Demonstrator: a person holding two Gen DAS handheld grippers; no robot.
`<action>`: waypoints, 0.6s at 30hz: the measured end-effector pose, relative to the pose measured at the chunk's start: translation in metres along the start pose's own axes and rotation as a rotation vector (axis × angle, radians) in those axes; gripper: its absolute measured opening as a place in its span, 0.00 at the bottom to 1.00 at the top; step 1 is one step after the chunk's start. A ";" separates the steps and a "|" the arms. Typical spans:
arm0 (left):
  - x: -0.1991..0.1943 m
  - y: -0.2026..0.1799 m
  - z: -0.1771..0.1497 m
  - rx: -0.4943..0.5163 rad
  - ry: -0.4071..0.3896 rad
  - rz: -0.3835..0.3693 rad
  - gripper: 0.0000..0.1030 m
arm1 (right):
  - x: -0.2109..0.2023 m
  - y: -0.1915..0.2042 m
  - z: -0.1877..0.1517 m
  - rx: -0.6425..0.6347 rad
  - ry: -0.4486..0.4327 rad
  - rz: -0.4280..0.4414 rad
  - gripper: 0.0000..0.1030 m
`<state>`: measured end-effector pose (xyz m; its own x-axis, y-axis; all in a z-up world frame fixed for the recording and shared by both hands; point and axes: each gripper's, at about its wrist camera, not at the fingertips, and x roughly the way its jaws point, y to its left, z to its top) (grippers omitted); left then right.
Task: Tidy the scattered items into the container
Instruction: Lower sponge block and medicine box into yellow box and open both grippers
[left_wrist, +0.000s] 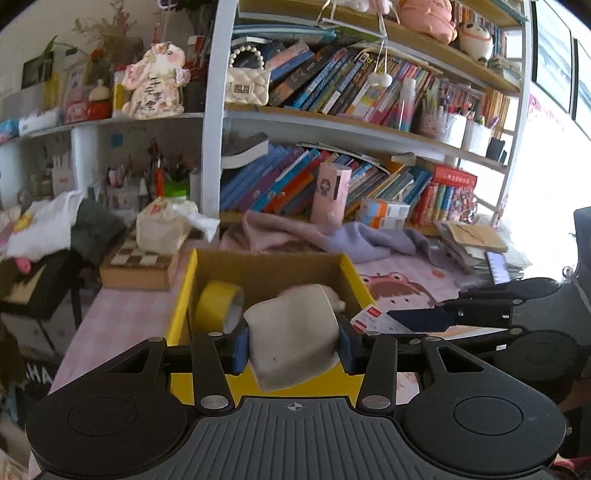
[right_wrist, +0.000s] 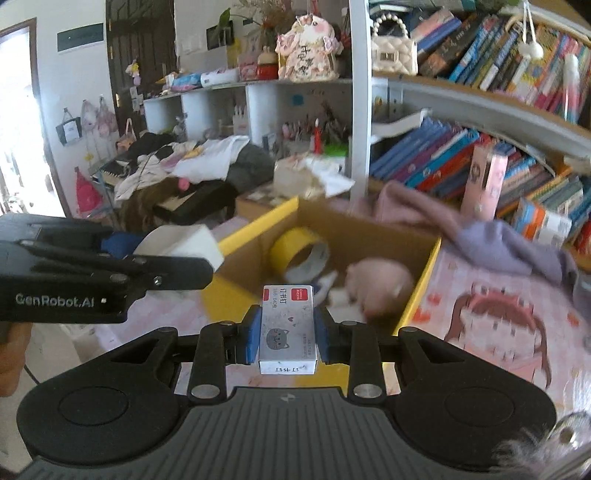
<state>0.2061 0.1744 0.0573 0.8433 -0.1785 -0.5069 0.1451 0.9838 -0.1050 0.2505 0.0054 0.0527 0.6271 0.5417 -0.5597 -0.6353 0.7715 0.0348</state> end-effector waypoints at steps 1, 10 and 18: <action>0.012 0.002 0.004 0.005 0.012 0.001 0.43 | 0.009 -0.004 0.004 -0.011 0.000 -0.009 0.27; 0.131 0.019 0.027 0.054 0.187 0.055 0.43 | 0.121 -0.041 0.022 -0.135 0.125 0.006 0.27; 0.186 0.026 0.031 0.120 0.323 0.100 0.44 | 0.181 -0.050 0.023 -0.250 0.255 0.050 0.28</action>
<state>0.3826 0.1669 -0.0131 0.6519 -0.0583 -0.7561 0.1463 0.9880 0.0500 0.4060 0.0726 -0.0313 0.4797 0.4521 -0.7520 -0.7729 0.6234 -0.1182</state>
